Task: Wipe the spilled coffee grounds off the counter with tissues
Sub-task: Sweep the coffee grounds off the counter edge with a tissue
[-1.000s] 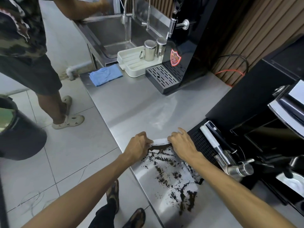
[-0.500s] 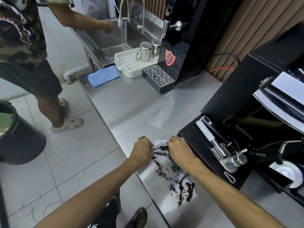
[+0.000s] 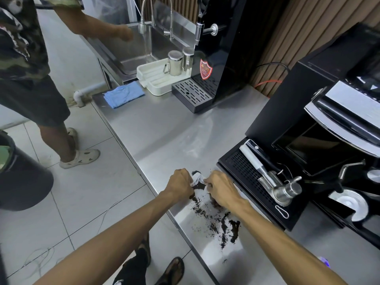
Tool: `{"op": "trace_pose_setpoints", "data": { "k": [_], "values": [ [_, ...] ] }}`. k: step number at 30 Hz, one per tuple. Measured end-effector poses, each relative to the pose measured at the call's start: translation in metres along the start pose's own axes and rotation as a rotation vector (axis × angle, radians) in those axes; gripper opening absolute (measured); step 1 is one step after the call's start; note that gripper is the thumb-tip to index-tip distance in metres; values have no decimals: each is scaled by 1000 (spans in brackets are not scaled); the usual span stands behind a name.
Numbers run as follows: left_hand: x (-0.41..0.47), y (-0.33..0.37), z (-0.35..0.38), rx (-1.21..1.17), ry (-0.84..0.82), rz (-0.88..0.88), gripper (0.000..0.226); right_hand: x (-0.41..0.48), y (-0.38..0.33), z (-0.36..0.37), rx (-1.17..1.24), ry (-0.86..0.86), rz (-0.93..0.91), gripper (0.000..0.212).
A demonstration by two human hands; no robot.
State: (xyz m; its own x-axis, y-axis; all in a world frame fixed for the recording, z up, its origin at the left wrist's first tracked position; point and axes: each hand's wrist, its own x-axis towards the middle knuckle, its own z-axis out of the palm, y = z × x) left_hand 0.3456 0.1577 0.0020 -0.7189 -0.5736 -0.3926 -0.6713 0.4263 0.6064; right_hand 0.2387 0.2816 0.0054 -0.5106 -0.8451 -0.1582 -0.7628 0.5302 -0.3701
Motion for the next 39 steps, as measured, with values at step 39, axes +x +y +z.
{"op": "trace_pose_setpoints", "data": {
  "k": [39],
  "values": [
    [22,-26,-2,242,74,712,41,-11,-12,0,214,42,1,36]
  ]
}}
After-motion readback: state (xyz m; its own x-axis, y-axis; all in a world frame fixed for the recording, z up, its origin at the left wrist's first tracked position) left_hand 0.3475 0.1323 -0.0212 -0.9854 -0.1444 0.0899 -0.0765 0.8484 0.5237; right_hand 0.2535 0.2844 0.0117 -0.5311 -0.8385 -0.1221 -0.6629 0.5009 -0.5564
